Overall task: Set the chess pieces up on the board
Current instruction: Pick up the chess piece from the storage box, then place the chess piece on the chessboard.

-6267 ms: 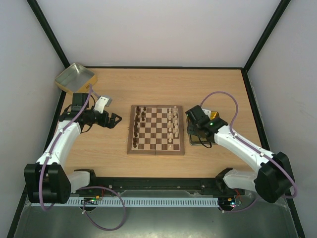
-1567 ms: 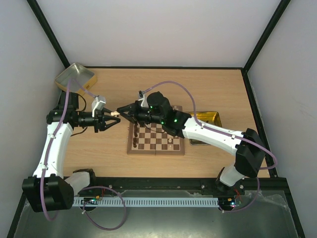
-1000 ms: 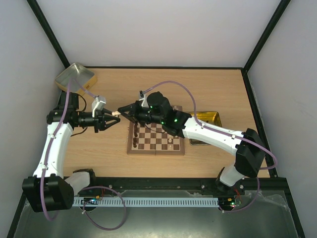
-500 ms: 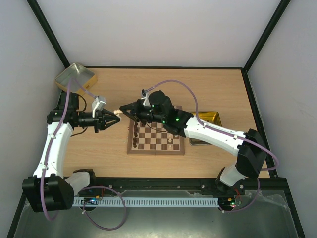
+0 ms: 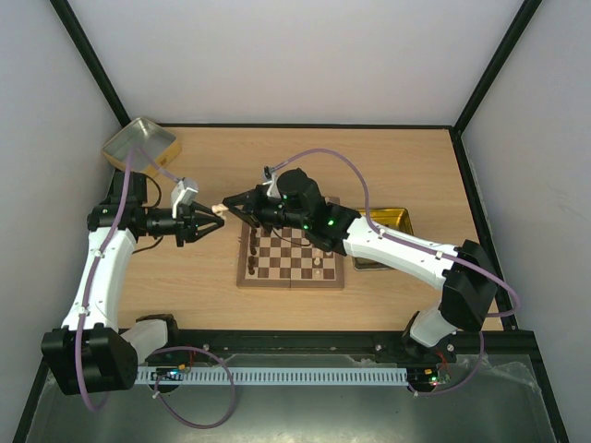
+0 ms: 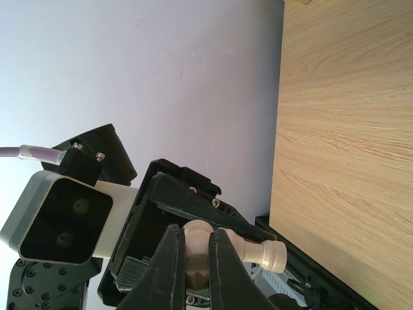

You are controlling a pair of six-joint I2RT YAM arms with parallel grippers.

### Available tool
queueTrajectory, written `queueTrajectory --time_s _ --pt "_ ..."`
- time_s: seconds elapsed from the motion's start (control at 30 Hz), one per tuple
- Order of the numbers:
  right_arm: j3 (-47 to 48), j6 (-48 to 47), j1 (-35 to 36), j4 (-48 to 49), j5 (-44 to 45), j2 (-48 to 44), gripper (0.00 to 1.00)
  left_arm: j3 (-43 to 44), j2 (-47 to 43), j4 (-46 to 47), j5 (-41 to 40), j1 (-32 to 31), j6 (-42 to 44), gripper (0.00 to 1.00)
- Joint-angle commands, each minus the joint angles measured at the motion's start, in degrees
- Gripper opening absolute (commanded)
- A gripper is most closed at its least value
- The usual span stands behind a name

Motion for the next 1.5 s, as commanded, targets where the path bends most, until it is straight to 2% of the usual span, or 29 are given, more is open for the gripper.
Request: queueTrajectory --time_s 0.0,0.4,0.47,0.57,0.67,1.13,1.33,1.47 --pt "1.26 0.25 -0.16 1.74 -1.13 -0.96 0.02 -0.6 0.14 0.75 0.78 -0.65 -0.12 0.26" --pt "1.02 0.55 -0.04 2.58 -1.82 -0.56 0.02 -0.74 0.15 1.9 0.07 -1.66 -1.35 0.24" --pt "1.02 0.47 -0.04 2.36 -1.67 -0.76 0.02 -0.82 0.02 1.9 -0.07 -1.67 -1.41 0.19" --pt "1.04 0.33 -0.08 2.28 -1.61 -0.87 0.02 -0.99 -0.13 2.36 -0.3 -1.67 -1.9 0.07" --pt "0.94 0.18 -0.07 2.1 -1.52 -1.03 0.02 -0.92 -0.12 2.58 -0.31 -1.67 -2.27 0.02" --pt "1.18 -1.95 -1.12 -1.72 1.39 -2.32 0.02 -1.62 -1.16 2.88 -1.21 -1.67 -2.53 0.02" --pt "4.22 -7.72 -2.81 -12.38 6.89 -3.92 0.02 -1.96 -1.6 3.06 -2.32 -1.59 -2.46 0.02" --pt "11.41 -16.42 -2.9 -29.38 17.79 -3.86 0.02 -2.29 -1.85 4.13 -3.44 -1.41 -3.38 0.02"
